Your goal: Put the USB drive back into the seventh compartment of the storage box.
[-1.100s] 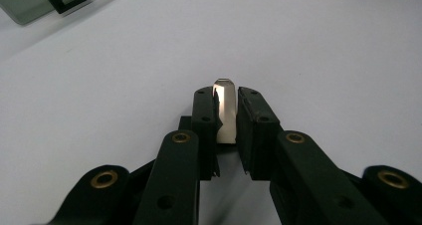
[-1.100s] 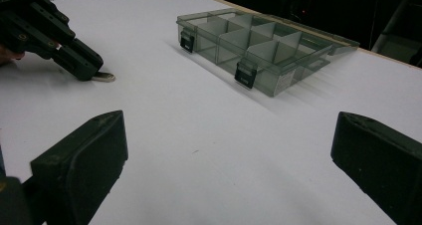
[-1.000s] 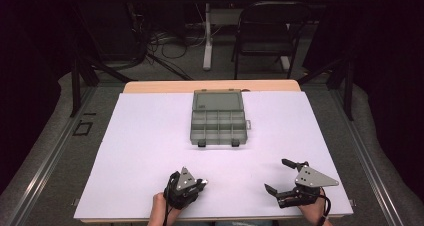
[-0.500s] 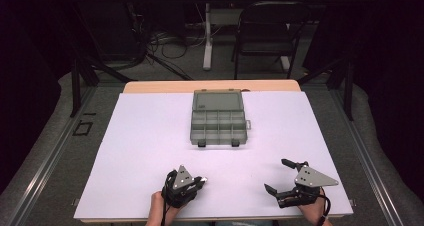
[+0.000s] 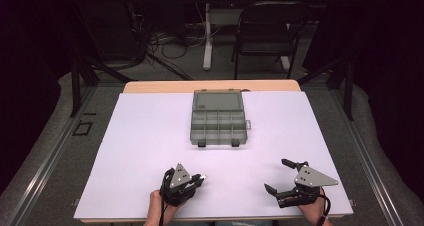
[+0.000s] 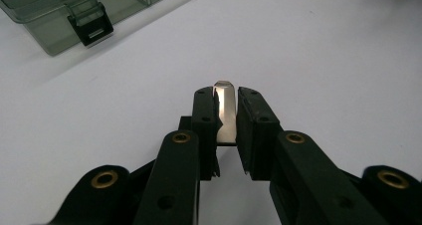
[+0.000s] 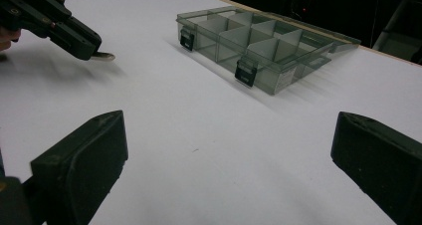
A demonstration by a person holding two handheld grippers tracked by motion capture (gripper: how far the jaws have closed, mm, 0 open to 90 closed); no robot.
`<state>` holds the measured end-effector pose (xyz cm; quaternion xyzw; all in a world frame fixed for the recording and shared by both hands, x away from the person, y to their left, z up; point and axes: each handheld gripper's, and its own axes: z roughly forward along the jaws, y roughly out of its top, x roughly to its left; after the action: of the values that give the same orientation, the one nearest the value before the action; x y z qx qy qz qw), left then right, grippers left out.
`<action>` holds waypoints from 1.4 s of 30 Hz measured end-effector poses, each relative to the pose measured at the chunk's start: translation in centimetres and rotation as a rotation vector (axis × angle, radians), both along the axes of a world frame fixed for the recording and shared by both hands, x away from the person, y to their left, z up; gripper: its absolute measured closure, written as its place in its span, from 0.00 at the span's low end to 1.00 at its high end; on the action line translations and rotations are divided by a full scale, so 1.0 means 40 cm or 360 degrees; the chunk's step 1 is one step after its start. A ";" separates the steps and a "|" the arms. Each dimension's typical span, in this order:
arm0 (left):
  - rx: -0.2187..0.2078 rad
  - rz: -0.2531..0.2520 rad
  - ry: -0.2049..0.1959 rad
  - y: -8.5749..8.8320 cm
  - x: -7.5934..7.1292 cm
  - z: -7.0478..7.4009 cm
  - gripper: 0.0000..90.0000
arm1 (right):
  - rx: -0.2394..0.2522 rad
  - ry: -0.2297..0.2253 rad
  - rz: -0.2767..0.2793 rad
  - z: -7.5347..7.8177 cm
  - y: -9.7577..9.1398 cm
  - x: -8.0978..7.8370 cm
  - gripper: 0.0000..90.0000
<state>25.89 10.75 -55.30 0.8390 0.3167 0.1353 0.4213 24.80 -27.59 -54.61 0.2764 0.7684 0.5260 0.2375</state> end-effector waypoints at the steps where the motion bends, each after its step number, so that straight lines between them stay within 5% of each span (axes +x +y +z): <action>1: -0.0002 0.0002 -0.0002 0.001 0.001 0.001 0.87 | -0.0003 -0.0001 0.0001 0.000 0.000 0.000 0.01; 42: -0.0090 0.0055 -0.0114 0.014 0.016 0.042 0.87 | -0.0006 0.0010 -0.0001 -0.002 0.001 0.002 0.01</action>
<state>26.55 11.31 -53.61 0.8158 0.3195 0.1636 0.4534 24.88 -27.55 -54.68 0.2780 0.7701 0.5236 0.2357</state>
